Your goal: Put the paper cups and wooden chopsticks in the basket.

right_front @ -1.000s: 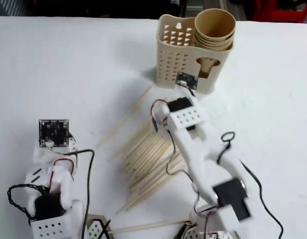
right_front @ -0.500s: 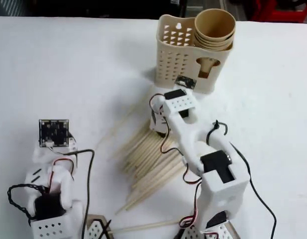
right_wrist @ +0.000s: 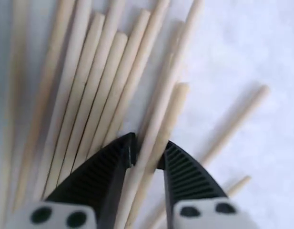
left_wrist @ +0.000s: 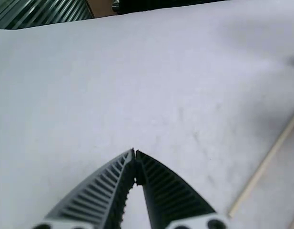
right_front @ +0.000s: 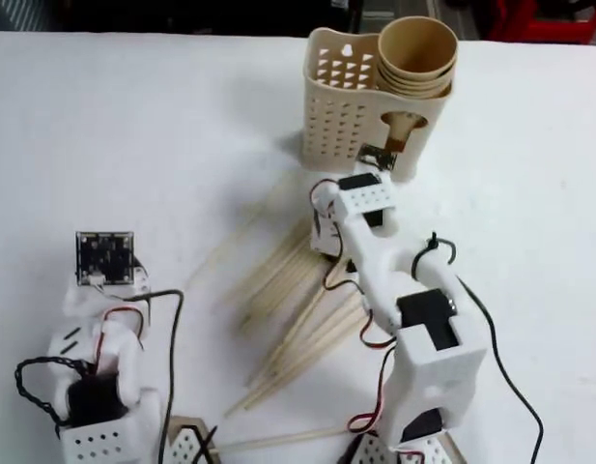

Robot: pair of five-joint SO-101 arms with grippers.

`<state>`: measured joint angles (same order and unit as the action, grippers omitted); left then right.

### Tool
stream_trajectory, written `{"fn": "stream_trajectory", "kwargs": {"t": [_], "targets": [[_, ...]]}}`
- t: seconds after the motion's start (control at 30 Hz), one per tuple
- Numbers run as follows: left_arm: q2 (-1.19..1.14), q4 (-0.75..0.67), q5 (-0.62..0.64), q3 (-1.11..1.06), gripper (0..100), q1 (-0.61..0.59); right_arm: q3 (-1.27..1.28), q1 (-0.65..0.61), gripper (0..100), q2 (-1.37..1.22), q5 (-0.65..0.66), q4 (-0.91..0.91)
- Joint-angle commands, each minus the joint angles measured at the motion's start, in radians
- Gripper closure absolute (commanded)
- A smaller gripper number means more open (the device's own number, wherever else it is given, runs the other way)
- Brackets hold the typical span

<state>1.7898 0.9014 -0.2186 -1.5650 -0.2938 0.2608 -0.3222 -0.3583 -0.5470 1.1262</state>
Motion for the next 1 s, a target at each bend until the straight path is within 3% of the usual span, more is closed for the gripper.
{"fn": "stream_trajectory", "kwargs": {"t": [0.0,0.2,0.97], "targets": [[0.016,-0.020,0.011,0.009,98,-0.005,-0.012,-0.005,98.2,0.004,0.032,-0.007],[0.016,-0.021,0.011,0.009,98,-0.005,-0.011,-0.005,98.1,0.097,0.044,0.065],[0.016,-0.021,0.011,0.009,98,-0.005,-0.015,-0.012,98.1,0.670,0.384,0.128]]}}
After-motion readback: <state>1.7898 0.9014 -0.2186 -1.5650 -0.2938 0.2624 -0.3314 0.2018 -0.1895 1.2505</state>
